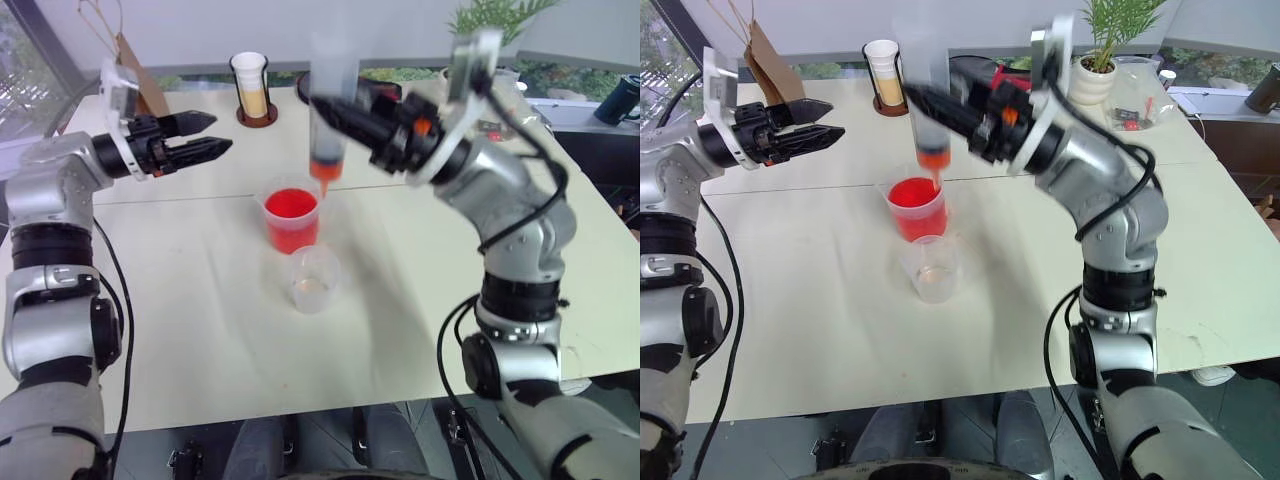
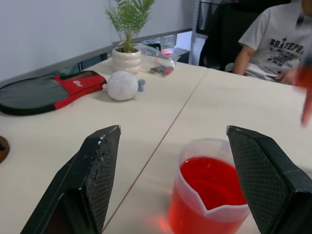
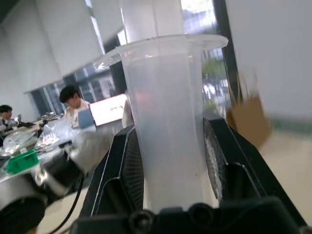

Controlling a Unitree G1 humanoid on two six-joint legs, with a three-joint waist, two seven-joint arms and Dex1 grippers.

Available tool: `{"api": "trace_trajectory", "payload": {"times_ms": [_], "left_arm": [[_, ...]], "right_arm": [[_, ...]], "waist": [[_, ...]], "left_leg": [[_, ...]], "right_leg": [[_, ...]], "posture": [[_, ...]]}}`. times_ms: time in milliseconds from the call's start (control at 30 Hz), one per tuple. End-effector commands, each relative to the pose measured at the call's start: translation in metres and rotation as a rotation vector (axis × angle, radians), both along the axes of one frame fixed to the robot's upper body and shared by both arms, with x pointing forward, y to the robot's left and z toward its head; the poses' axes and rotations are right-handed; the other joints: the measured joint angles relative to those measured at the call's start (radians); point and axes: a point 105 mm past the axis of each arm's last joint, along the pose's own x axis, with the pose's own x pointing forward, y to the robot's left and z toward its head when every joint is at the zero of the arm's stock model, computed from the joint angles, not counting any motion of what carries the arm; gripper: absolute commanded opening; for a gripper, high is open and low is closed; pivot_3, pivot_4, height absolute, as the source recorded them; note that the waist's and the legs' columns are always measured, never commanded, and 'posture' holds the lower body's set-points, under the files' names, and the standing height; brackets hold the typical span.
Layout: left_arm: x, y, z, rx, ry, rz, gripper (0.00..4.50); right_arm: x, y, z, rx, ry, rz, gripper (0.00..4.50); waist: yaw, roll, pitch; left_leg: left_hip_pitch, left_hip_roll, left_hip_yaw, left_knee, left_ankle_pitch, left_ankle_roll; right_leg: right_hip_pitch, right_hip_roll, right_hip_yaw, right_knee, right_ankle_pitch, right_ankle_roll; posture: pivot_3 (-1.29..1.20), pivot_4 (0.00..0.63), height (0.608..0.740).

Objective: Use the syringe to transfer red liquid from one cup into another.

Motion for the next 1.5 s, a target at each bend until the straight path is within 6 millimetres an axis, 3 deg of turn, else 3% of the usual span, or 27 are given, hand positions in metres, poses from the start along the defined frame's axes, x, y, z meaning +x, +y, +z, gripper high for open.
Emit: {"api": "trace_trajectory", "payload": {"times_ms": [33, 400, 567, 733, 1100, 1500], "left_arm": [[-0.001, -0.009, 0.017, 0.021, -0.059, -0.035, 3.57], [-0.007, -0.031, 0.037, 0.069, -0.092, -0.156, 3.57], [-0.033, -0.050, 0.073, 0.034, -0.144, -0.325, 3.57], [-0.045, -0.057, 0.088, 0.034, -0.184, -0.375, 3.57], [-0.044, -0.084, 0.079, 0.047, -0.189, -0.444, 3.57], [-0.044, -0.096, 0.071, 0.057, -0.177, -0.486, 3.57]], "right_arm": [[-0.021, 0.010, 0.000, 0.018, -0.039, 0.025, 1.37], [-0.038, 0.023, -0.042, 0.003, 0.048, 0.020, 1.37], [-0.035, 0.021, -0.051, -0.013, 0.048, -0.001, 1.37], [-0.033, 0.021, -0.055, -0.018, 0.042, -0.006, 1.37], [-0.031, 0.026, -0.058, -0.024, 0.034, 0.008, 1.37], [-0.030, 0.026, -0.062, -0.027, 0.033, 0.000, 1.37]], "waist": [[0.001, 0.000, 0.000], [0.005, 0.000, 0.000], [0.015, -0.001, 0.000], [0.019, -0.001, 0.000], [0.022, -0.001, 0.000], [0.023, -0.001, 0.000]], "left_leg": [[0.000, 0.000, 0.000, 0.000, 0.000, 0.000], [0.000, 0.000, 0.000, 0.000, -0.001, 0.001], [0.000, 0.000, 0.000, 0.000, -0.001, 0.001], [0.000, 0.000, 0.000, 0.000, -0.001, 0.001], [0.000, 0.000, 0.000, 0.001, -0.001, 0.002], [0.000, 0.000, 0.000, 0.001, -0.001, 0.002]], "right_leg": [[0.000, 0.000, 0.000, 0.000, 0.000, 0.000], [0.000, 0.000, 0.000, 0.000, 0.000, 0.000], [0.000, 0.000, 0.000, -0.001, 0.000, 0.000], [0.000, 0.000, 0.000, -0.001, 0.000, 0.000], [0.000, 0.000, 0.000, -0.001, 0.000, 0.000], [0.000, 0.001, 0.000, -0.001, 0.000, 0.000]], "posture": [[0.00, 0.150, 0.740], [0.00, 0.150, 0.740], [0.00, 0.150, 0.740], [0.00, 0.150, 0.740], [0.00, 0.150, 0.740], [0.00, 0.150, 0.740]]}}
